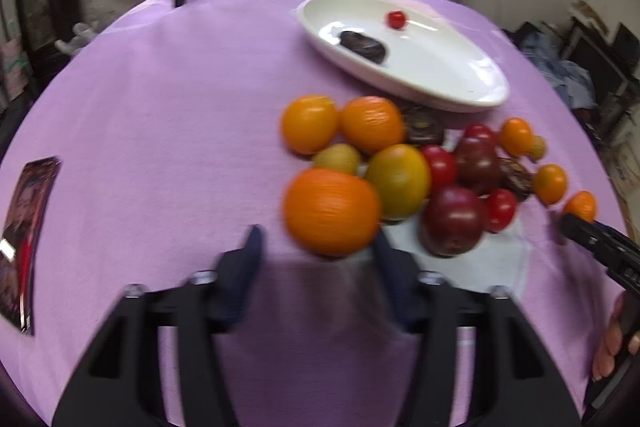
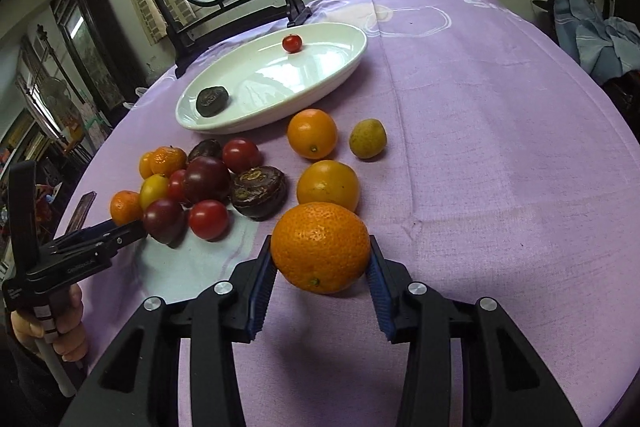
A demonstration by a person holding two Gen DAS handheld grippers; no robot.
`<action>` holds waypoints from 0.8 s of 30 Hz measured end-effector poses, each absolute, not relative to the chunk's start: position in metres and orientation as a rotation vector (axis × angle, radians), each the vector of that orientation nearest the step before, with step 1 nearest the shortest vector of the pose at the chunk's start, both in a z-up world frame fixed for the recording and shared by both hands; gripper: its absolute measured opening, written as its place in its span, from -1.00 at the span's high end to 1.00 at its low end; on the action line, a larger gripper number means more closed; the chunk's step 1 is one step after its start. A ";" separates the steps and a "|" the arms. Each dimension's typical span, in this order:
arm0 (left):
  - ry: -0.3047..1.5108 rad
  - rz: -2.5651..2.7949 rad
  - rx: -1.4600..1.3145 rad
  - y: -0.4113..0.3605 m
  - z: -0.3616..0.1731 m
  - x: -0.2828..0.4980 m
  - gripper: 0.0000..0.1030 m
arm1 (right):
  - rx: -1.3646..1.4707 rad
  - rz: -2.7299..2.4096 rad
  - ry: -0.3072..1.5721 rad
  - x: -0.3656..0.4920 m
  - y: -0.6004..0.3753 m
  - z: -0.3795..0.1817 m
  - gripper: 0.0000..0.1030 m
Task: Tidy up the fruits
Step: 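Place an orange with left tool while right tool places another orange on plate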
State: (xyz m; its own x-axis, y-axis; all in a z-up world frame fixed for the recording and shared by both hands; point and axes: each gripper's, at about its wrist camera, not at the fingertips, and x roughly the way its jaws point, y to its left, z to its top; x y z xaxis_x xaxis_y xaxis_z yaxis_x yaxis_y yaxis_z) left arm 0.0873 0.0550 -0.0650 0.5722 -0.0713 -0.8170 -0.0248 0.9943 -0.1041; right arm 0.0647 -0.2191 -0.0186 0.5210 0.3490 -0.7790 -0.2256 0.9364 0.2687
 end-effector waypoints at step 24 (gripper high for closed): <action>0.798 -0.075 0.039 0.030 0.007 0.089 0.64 | 0.011 0.436 0.776 0.064 -0.181 0.060 0.15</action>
State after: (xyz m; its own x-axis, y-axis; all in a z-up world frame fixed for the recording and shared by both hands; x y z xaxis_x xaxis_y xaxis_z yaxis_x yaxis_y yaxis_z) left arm 0.0892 0.0295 0.0069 0.6954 -0.0523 -0.7167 0.0820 0.9966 0.0068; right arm 0.0644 -0.1814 0.0598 0.6295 0.3848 -0.6750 -0.3769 0.9109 0.1678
